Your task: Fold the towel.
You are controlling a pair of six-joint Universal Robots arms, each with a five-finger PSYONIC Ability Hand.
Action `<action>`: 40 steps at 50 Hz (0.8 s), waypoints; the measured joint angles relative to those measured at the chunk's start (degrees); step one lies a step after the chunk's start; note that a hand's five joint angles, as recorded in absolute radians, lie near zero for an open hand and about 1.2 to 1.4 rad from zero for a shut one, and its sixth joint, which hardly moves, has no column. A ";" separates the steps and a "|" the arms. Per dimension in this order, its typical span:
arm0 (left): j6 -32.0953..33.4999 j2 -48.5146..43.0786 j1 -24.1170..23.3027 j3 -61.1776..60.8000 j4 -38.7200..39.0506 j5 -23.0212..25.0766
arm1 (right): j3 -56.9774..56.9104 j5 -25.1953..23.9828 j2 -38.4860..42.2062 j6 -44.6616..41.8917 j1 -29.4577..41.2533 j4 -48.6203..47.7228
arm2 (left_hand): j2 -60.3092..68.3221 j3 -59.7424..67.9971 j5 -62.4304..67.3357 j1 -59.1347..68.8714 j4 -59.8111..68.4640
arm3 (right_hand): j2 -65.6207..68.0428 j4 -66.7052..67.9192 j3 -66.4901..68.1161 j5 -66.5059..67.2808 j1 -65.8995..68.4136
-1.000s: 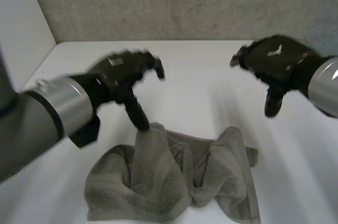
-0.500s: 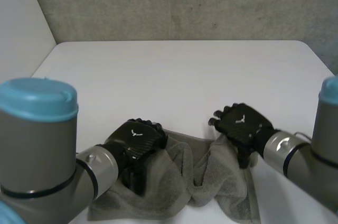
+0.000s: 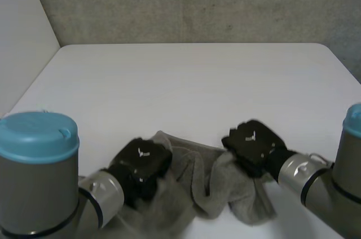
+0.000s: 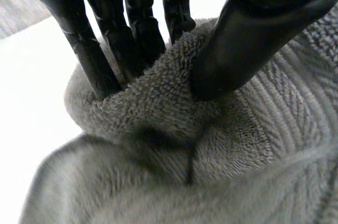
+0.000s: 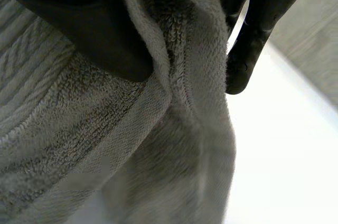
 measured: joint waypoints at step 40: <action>-13.85 6.10 20.36 -9.09 5.74 11.70 | -0.77 -13.83 -0.01 -39.28 -13.17 14.47 | -48.74 -47.57 -48.69 -47.28 -48.66 | -60.54 -61.78 -61.67 -62.38 -61.04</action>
